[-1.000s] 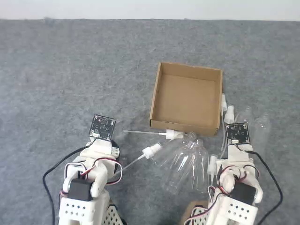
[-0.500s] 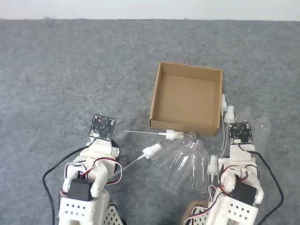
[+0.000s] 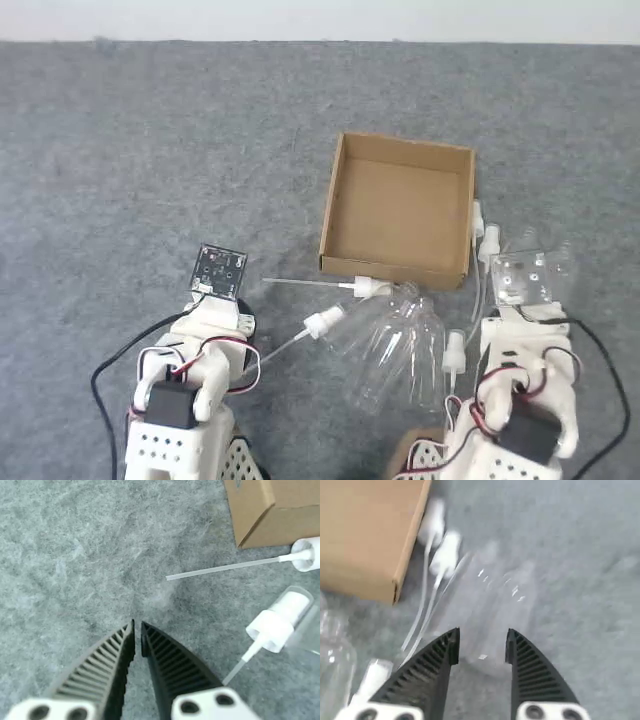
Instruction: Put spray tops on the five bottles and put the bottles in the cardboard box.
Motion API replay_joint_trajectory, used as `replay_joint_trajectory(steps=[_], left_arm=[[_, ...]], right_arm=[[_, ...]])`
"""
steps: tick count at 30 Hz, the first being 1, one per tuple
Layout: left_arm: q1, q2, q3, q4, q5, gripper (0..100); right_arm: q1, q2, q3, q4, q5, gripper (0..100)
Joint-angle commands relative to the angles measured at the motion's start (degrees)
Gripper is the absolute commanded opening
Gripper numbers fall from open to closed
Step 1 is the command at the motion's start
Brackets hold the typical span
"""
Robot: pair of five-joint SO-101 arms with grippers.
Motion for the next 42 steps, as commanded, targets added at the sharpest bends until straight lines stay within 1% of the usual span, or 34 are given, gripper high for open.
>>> replay_joint_trajectory(steps=[1, 4, 8, 13, 17, 19, 22, 25, 29, 32, 40, 42], left_arm=[[-0.18, 0.18, -0.48, 0.00, 0.09, 1], [-0.18, 0.18, -0.48, 0.00, 0.09, 1], [-0.18, 0.18, -0.48, 0.00, 0.09, 1], [-0.18, 0.18, -0.48, 0.00, 0.09, 1], [-0.18, 0.18, -0.48, 0.00, 0.09, 1], [-0.18, 0.18, -0.48, 0.00, 0.09, 1], [-0.18, 0.18, -0.48, 0.00, 0.09, 1], [-0.18, 0.18, -0.48, 0.00, 0.09, 1], [-0.18, 0.18, -0.48, 0.00, 0.09, 1], [-0.18, 0.18, -0.48, 0.00, 0.09, 1], [-0.18, 0.18, -0.48, 0.00, 0.09, 1], [-0.18, 0.18, -0.48, -0.09, 0.00, 1]], right_arm=[[2.59, 9.19, -12.31, 0.13, 0.62, 11.3], [6.37, 23.43, -19.78, -2.95, -0.97, 13.1], [10.24, 45.67, -29.63, -6.81, -1.23, 13.5], [13.41, 69.85, -41.23, -8.13, -1.32, 13.5], [14.73, 85.14, -49.32, -8.22, -2.02, 13.5], [14.73, 91.03, -52.92, -8.22, -4.66, 13.6], [14.29, 95.96, -56.09, -8.13, -6.59, 18.5], [12.44, 97.19, -56.70, -8.22, -8.00, 22.6], [9.98, 97.54, -56.70, -8.48, -10.64, 22.9], [8.84, 97.89, -56.18, -11.12, -12.92, 22.9], [9.63, 106.95, -55.74, -16.40, -13.45, 22.7], [10.51, 108.79, -55.82, -16.40, -13.45, 20.8]])
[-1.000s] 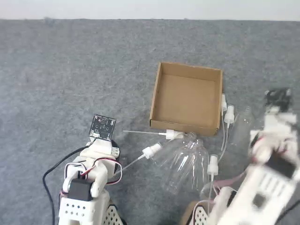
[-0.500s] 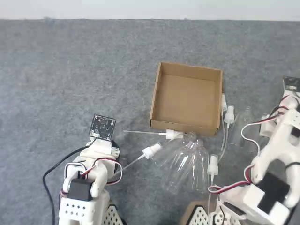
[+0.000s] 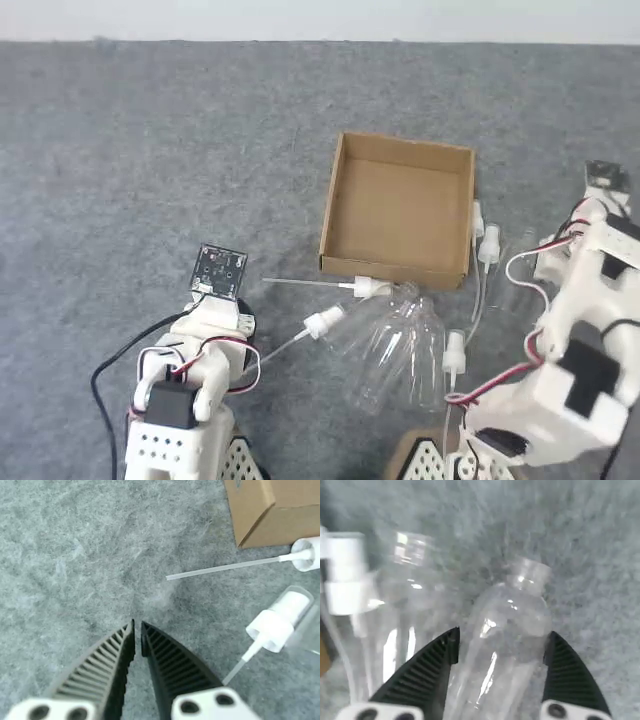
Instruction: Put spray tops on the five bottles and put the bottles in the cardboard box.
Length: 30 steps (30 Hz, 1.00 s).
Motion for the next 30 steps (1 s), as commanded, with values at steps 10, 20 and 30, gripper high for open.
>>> replay_joint_trajectory(steps=[10, 20, 30], left_arm=[[-0.09, 0.09, -1.63, -12.48, -24.26, 1], [0.35, 9.32, -21.41, -1.14, -31.03, 4], [19.25, 45.71, -35.56, -1.93, -24.97, 9]], right_arm=[[9.27, 2.07, -2.64, -1.27, 13.10, 6.7], [14.55, 2.07, -2.29, -0.92, 28.04, 2.2], [15.43, 2.51, -2.29, -0.92, 29.01, 2.4]])
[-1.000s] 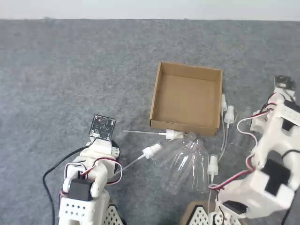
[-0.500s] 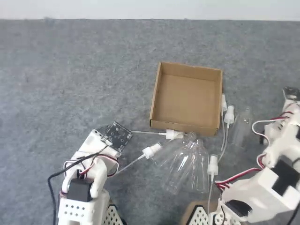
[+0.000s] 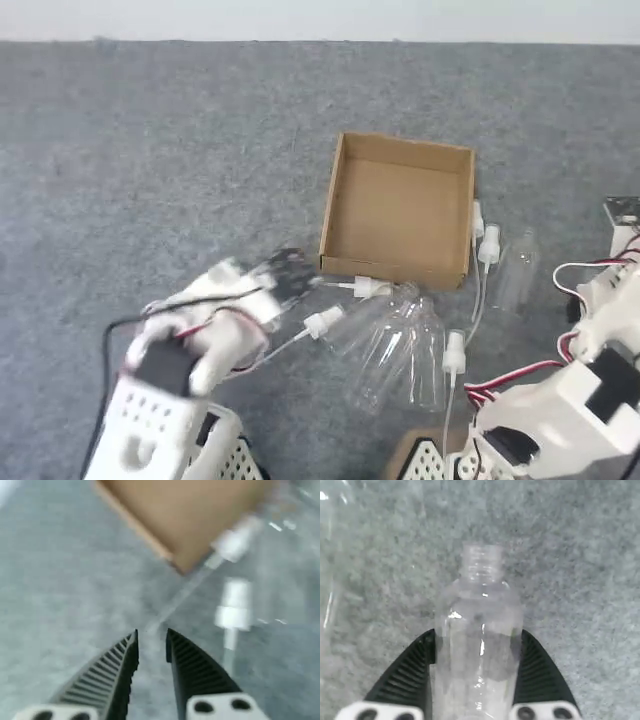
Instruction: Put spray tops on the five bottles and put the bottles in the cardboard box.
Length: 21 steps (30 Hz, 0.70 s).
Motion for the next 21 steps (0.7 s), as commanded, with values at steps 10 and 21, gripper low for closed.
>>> replay_joint_trajectory(steps=[10, 21], left_arm=[[4.66, 16.79, -4.62, -9.49, 10.29, 9], [3.16, 16.70, -0.22, -10.11, 10.20, 9]], right_arm=[[-1.19, -4.53, -6.59, 8.75, -2.55, 2.4], [-6.81, -7.78, -6.68, 4.35, -12.66, 6.4]])
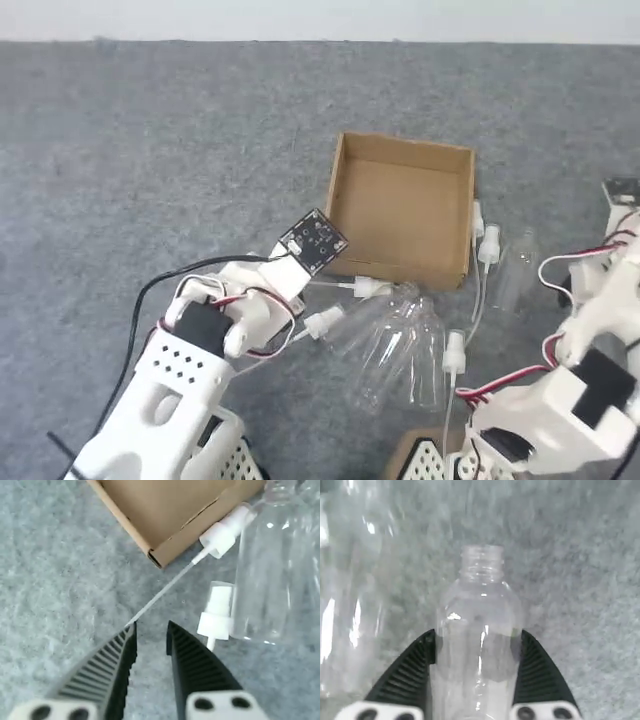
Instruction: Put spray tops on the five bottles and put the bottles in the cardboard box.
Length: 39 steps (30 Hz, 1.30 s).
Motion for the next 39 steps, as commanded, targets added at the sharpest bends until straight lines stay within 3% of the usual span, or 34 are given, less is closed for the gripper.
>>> replay_joint_trajectory(steps=[1, 6, 16, 24, 27, 30, 34, 39], left_arm=[[-0.18, -0.26, 1.63, -1.32, 0.79, 9], [-0.18, -0.35, 2.24, -1.32, 0.97, 9], [-0.26, -0.35, 1.27, -0.97, 2.73, 9], [-13.63, -0.35, 1.36, -3.08, 4.57, 9], [-14.24, -0.35, 0.48, -1.23, 4.48, 9], [-8.09, -0.35, -4.62, 5.10, 3.69, 9], [4.04, 0.26, -14.55, 12.92, 5.80, 17], [13.98, 2.81, -17.98, 10.29, 11.52, 19]], right_arm=[[-1.54, -4.00, -2.46, -3.03, -3.34, 9.7], [-1.45, -3.47, -1.76, -2.86, -3.69, 25.9], [-6.64, -9.54, -8.09, 11.12, -3.87, 24.3], [-24.40, -25.71, -8.35, 26.42, -13.36, 24.3], [-28.09, -31.43, -4.57, 27.21, -13.71, 24.3], [-25.27, -35.30, 1.67, 24.57, -10.55, 24.3], [-13.32, -36.88, 7.30, 18.33, -2.81, 24.3], [-2.68, -32.31, 7.65, 14.29, 4.31, 24.3]])
